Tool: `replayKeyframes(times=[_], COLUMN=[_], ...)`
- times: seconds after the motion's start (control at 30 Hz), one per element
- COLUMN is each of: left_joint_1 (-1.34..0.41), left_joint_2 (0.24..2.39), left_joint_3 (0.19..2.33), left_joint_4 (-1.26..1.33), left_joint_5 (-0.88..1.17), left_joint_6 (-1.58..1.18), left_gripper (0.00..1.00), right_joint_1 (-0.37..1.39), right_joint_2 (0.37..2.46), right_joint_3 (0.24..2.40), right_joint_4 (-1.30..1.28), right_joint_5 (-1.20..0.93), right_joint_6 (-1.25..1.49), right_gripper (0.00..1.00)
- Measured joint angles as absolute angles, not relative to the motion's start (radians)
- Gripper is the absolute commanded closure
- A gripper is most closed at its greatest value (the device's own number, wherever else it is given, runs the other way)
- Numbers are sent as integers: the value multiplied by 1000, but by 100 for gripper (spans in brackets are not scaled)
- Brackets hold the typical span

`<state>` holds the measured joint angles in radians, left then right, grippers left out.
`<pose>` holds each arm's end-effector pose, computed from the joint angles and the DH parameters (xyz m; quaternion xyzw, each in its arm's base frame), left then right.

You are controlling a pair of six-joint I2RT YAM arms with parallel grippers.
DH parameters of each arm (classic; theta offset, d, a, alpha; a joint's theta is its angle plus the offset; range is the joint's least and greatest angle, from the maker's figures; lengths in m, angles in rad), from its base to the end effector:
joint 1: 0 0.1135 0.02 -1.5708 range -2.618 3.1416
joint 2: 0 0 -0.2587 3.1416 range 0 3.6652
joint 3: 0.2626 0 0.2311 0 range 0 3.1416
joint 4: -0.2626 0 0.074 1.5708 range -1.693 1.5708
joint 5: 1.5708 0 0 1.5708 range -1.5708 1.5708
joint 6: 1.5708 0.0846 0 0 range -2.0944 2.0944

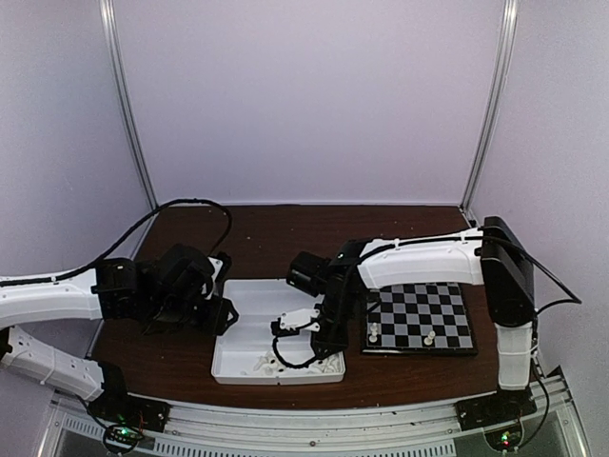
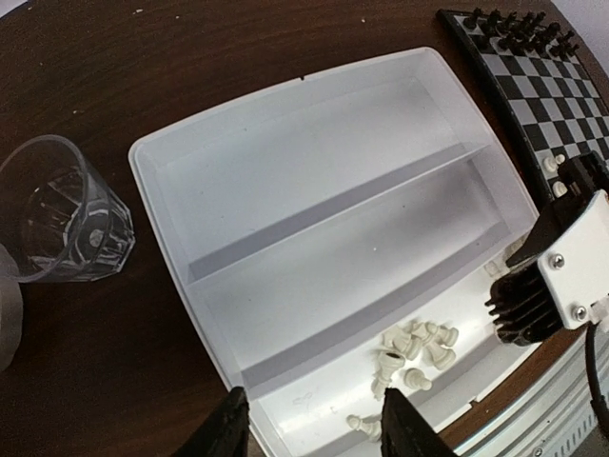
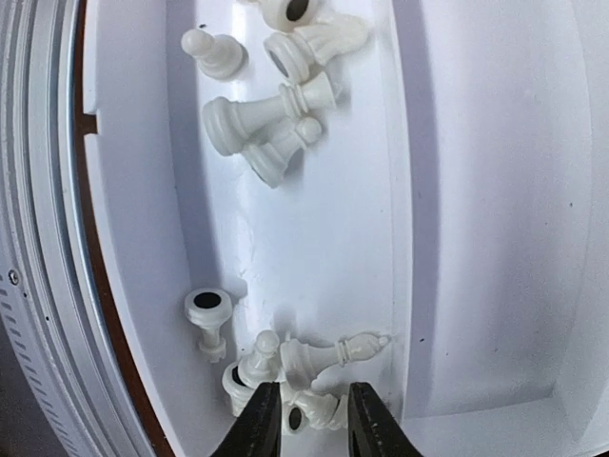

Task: Set up the chess pieces on the board
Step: Pick up the bishop from the storage box.

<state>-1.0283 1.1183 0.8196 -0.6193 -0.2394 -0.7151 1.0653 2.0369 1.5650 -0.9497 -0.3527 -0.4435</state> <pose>0.1373 -0.1889 0.2137 0.1089 0.9349 -0.1709 0.2914 0.1609 0.3511 0.1449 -0.6819 0.7064 0.1890 0.0163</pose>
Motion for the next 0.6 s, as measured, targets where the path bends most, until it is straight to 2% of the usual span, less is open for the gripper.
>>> replayKeyframes(times=[0.27,0.5,0.6], left_joint_1=[-1028,-1028,-1028], left_joint_2=[1119,1124,1127], left_joint_3=[807,807,807], left_joint_4=[-619,-618,-617], left_joint_5=[-252,-251,-251], left_joint_6=[-720,-720,-721], left_gripper=[52,52,52], right_joint_1=[1069,1071,1073], right_joint_2=[2065,2109,2130], right_joint_3=[1569,1596,1614], right_joint_4=[-974,-991,-1000], right_joint_5=[-337,-359,-366], right_joint_6=[-385,-339,-325], right_gripper=[62,59,61])
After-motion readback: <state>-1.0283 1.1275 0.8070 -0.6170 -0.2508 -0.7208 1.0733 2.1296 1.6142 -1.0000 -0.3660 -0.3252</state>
